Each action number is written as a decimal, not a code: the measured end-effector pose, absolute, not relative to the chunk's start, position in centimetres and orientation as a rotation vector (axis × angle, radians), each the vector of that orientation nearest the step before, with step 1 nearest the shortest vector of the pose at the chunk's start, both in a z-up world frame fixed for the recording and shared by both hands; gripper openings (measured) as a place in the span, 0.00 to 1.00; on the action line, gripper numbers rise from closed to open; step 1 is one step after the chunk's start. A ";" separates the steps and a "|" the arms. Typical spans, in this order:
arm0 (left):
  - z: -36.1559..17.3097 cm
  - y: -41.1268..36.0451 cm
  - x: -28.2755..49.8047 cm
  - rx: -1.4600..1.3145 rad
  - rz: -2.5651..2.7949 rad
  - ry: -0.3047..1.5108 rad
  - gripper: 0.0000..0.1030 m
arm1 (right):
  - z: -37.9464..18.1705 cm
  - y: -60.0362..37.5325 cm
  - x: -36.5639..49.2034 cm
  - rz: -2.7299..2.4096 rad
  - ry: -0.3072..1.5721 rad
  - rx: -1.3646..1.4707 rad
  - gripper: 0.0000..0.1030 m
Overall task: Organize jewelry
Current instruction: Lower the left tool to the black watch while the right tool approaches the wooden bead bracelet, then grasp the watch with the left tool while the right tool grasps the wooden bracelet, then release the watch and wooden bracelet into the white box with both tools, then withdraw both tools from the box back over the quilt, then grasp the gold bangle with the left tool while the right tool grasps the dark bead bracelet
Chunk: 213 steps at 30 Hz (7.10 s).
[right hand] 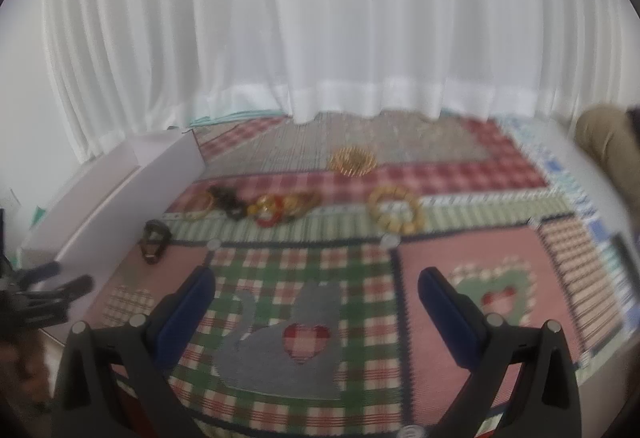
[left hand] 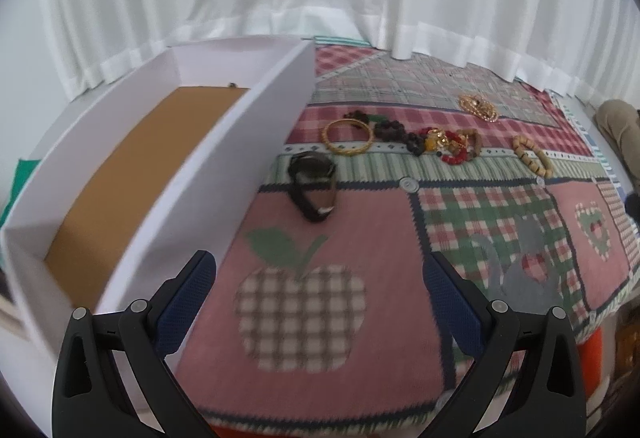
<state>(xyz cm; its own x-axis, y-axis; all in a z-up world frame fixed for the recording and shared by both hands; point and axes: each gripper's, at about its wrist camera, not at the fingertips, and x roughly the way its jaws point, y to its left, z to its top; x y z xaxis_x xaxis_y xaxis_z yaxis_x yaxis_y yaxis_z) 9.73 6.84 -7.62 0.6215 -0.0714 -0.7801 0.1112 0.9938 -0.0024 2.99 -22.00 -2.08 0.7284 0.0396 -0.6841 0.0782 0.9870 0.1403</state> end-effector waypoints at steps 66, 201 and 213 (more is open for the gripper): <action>7.2 20.9 14.8 -0.242 -0.051 0.837 0.03 | 8.7 -5.1 21.3 0.683 0.928 0.291 0.14; -13.2 -0.2 27.9 0.199 -0.291 1.090 0.98 | -7.3 -18.3 24.0 0.295 1.236 0.429 0.67; -12.9 1.3 26.6 0.171 -0.318 1.090 0.98 | -8.8 -14.9 28.6 0.343 1.285 0.295 0.67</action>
